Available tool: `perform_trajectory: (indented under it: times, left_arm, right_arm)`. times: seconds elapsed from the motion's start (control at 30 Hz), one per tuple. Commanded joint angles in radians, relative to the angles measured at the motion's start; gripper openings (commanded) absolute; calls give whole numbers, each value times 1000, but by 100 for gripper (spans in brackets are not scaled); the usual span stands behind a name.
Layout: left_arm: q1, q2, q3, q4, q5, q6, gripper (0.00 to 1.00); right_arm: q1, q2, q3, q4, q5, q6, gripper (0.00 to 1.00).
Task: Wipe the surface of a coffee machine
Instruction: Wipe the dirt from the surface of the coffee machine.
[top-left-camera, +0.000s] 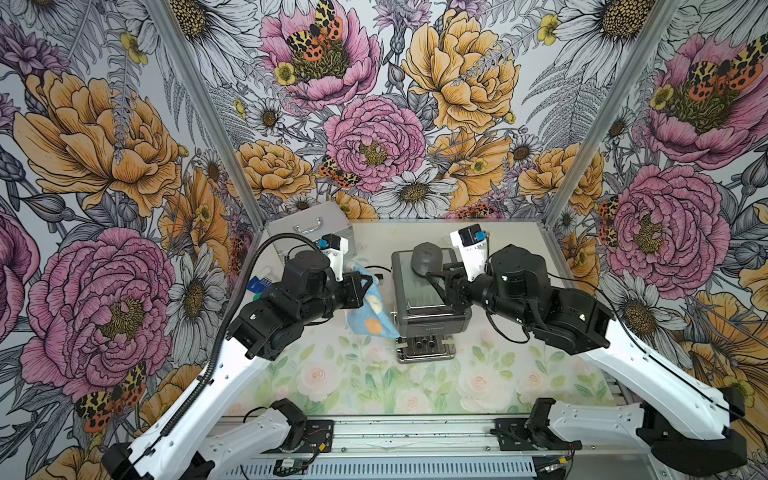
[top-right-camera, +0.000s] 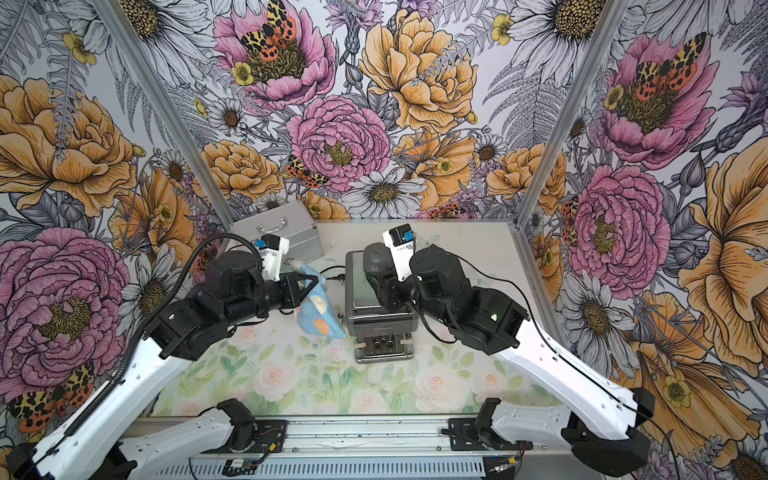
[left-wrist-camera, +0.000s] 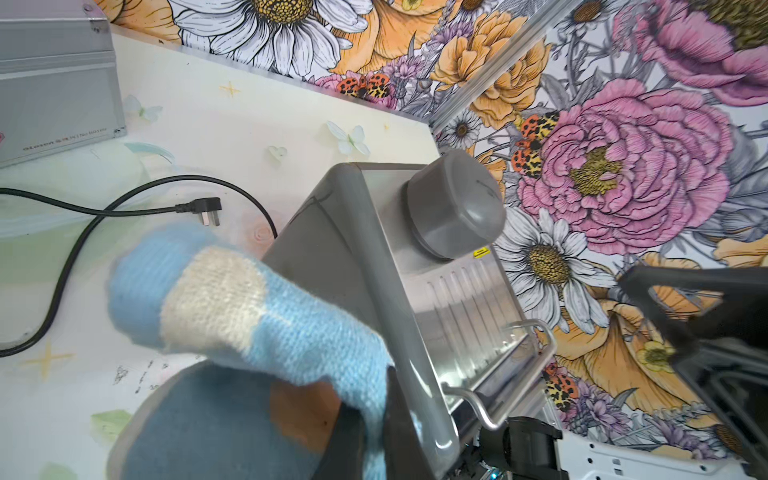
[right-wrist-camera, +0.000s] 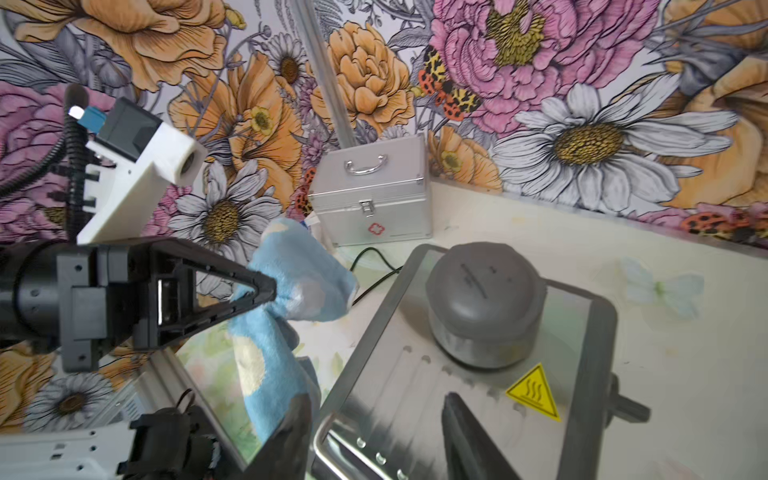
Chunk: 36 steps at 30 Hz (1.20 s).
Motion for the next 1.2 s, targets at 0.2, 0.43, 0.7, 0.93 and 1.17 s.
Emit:
perform_trajectory:
  times: [0.2, 0.43, 0.7, 0.93, 1.17]
  left_arm:
    - [7, 132, 62, 31, 61, 149, 0]
    - [28, 179, 12, 212, 127, 197, 0]
    - [53, 250, -23, 386, 224, 217, 0]
    - [145, 300, -37, 491, 329, 153, 0]
    - [102, 291, -111, 569, 385, 23, 0]
  right_arm:
    - [-208, 38, -51, -180, 33, -65, 53]
    - [-253, 50, -164, -122, -112, -20, 55]
    - [-274, 47, -249, -55, -181, 8, 51]
    - [-275, 42, -295, -23, -221, 17, 45]
    - [-274, 44, -333, 21, -256, 46, 42]
